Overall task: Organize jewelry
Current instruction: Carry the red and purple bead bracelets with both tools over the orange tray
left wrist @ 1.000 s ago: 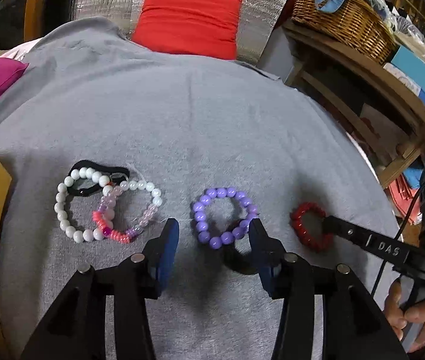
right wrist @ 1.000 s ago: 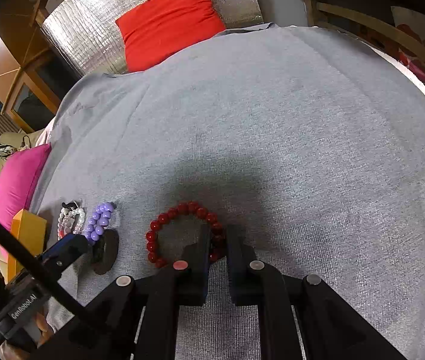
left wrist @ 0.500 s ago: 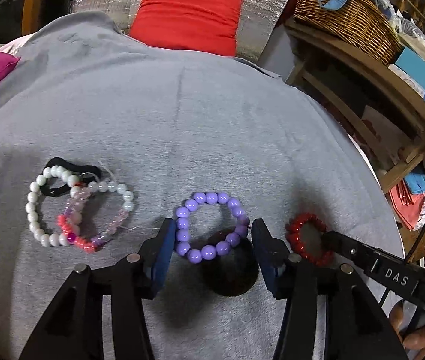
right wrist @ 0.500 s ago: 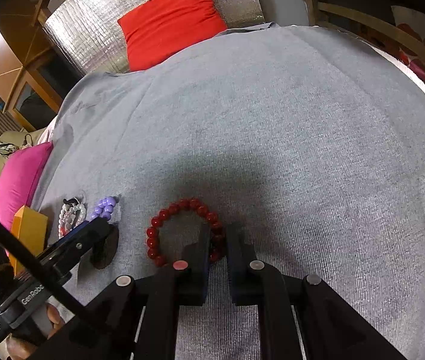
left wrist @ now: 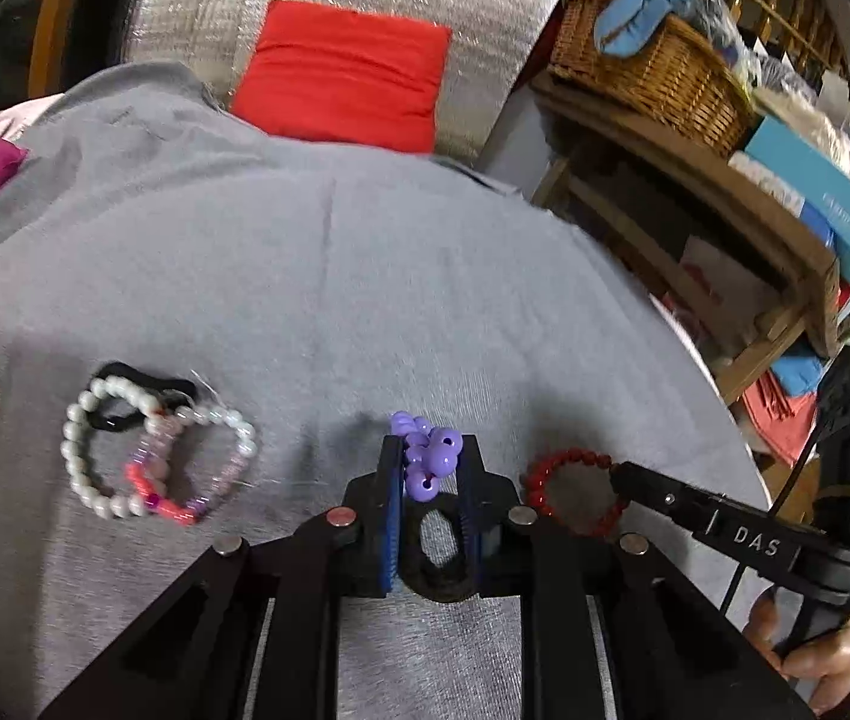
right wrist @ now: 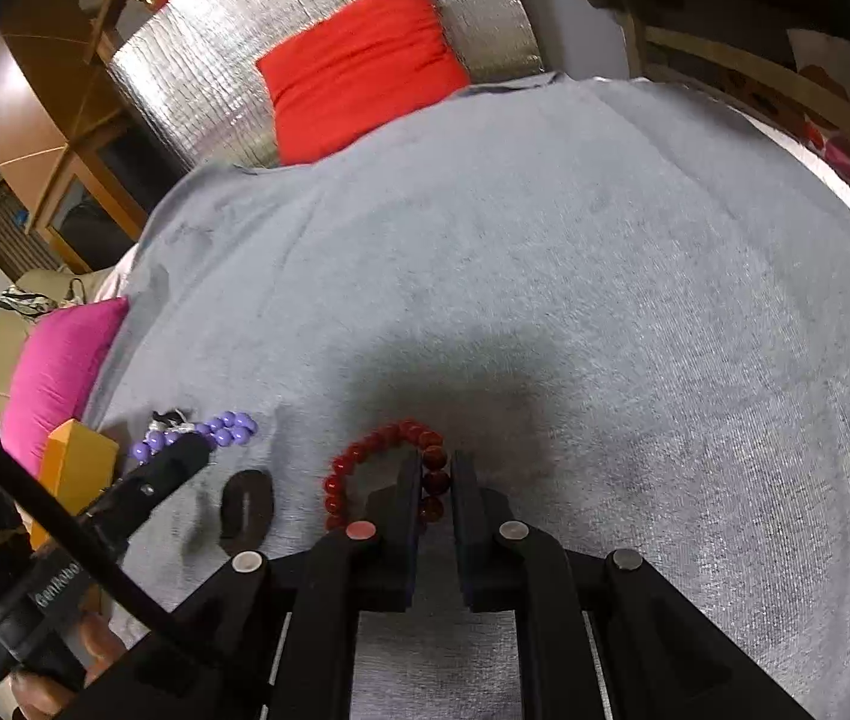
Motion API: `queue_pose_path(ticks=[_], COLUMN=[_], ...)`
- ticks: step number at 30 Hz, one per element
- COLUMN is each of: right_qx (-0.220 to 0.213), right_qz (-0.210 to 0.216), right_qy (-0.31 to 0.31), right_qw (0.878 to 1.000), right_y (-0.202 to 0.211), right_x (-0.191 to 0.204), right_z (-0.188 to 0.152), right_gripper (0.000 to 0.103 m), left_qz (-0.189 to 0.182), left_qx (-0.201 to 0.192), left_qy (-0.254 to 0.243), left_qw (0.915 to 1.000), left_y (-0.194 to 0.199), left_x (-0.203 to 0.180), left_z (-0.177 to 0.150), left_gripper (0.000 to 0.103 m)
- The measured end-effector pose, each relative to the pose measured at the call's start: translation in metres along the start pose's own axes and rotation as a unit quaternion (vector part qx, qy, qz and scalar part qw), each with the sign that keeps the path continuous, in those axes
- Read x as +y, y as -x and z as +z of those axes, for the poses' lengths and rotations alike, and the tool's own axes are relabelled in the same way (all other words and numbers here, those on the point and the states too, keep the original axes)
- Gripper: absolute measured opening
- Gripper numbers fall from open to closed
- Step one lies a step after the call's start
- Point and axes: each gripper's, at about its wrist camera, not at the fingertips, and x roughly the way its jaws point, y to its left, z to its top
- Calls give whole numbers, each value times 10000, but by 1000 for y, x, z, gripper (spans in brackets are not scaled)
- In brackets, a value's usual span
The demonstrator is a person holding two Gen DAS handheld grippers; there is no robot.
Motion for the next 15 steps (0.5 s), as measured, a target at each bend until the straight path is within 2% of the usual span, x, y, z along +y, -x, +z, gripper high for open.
queue_pose_path(ticks=[6,10,12,14,15], right_qx=[-97,26,133,216,211], right_qz=[259,-66,-257,-357,-401], right_qy=[4,-17,16,58,104], right_qw=[9996,10000,9996,9991,9989], right_y=[9,6,0,-5,-8], right_x=[7,5,3,3,5], right_z=[1,4,5,4,3], right_gripper=[11,14,28,55,56], left_qz=[41,273,327,406,476], left_qx=[-240,-356,-390,-432,-482], left_qy=[173,174,222,253,260], left_qw=[9996,9988,9985,9979,9974], left_y=[28,44,52,59,66], left_x=[14,21,28,33,36], left_z=[6,9,9,10,11], left_gripper=[18,18,18,18,18])
